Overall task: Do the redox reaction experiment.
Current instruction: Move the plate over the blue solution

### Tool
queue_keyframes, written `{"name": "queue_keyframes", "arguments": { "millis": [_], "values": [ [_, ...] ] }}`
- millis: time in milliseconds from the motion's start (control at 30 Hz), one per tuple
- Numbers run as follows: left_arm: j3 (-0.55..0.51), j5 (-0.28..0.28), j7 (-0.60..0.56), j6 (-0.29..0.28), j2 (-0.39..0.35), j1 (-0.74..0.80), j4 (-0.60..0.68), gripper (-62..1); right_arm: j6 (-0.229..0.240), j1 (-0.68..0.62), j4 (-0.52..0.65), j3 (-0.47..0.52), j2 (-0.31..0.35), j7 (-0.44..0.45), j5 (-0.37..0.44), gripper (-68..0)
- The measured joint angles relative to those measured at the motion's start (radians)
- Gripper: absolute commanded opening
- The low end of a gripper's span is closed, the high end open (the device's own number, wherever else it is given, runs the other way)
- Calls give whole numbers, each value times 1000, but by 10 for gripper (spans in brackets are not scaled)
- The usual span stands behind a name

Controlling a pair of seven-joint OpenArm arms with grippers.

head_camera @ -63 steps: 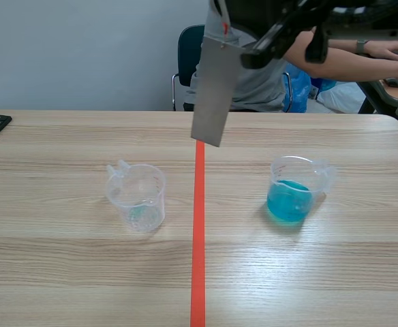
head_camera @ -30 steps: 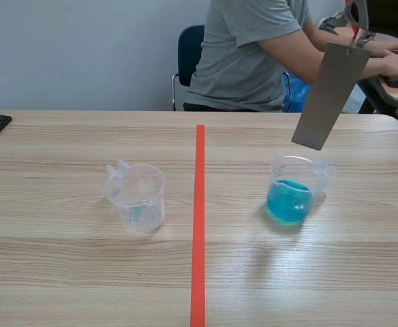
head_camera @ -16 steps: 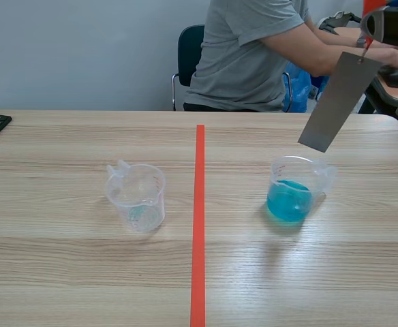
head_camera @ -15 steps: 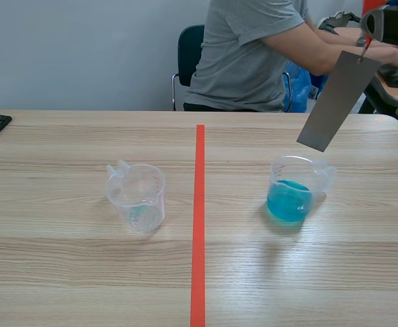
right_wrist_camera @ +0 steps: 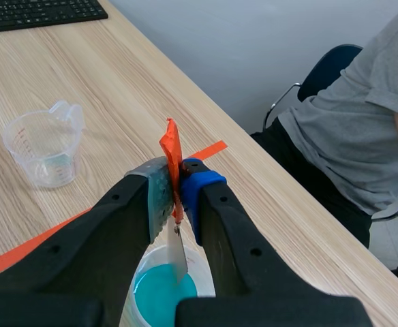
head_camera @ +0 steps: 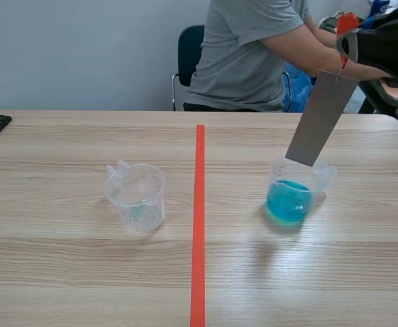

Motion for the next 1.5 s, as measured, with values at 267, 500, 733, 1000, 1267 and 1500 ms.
{"name": "queue_keyframes", "arguments": {
  "millis": [267,500,733,1000,1267,1500],
  "values": [
    [-107,-9,-96,0,-55,135,159,-582,0,0,0,0,0,-5,0,-671],
    [-139,-87,-135,0,-152,161,280,-582,0,0,0,0,0,-5,0,-671],
    [-139,-144,-132,-1,-234,158,433,-582,0,0,0,0,0,-5,0,-671],
    [-139,-150,-132,-50,-304,153,609,-582,0,0,0,0,0,-8,0,-671],
    [-134,-147,-150,-153,-396,105,726,-581,0,0,0,0,0,-8,0,-671],
    [-35,-147,-75,-178,-419,-43,787,-581,0,0,0,0,0,-19,0,-671]
  ]
}}
